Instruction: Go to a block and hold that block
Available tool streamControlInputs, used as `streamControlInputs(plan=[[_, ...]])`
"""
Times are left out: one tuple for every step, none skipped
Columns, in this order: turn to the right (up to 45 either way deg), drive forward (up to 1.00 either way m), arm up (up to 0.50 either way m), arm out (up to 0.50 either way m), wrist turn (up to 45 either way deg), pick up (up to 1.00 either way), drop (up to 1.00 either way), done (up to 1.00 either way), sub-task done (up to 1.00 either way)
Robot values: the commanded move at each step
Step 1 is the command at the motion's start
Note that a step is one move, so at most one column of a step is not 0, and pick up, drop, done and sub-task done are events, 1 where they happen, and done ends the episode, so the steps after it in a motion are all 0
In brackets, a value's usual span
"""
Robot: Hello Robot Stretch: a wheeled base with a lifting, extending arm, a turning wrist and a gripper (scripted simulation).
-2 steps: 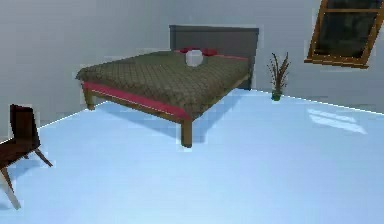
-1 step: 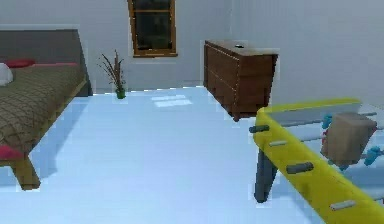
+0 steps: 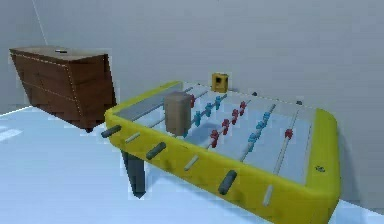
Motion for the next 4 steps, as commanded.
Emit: streamControlInputs(plan=[[12.0, 0.00, 0.00, 0.00, 0.0, 0.00, 0.00, 0.00, 0.00], [0.0, 0.30, 0.00, 0.00, 0.0, 0.00, 0.00, 0.00, 0.00], [-45.0, 0.00, 0.00, 0.00, 0.0, 0.00, 0.00, 0.00, 0.00], [-45.0, 0.00, 0.00, 0.00, 0.0, 0.00, 0.00, 0.00, 0.00]])
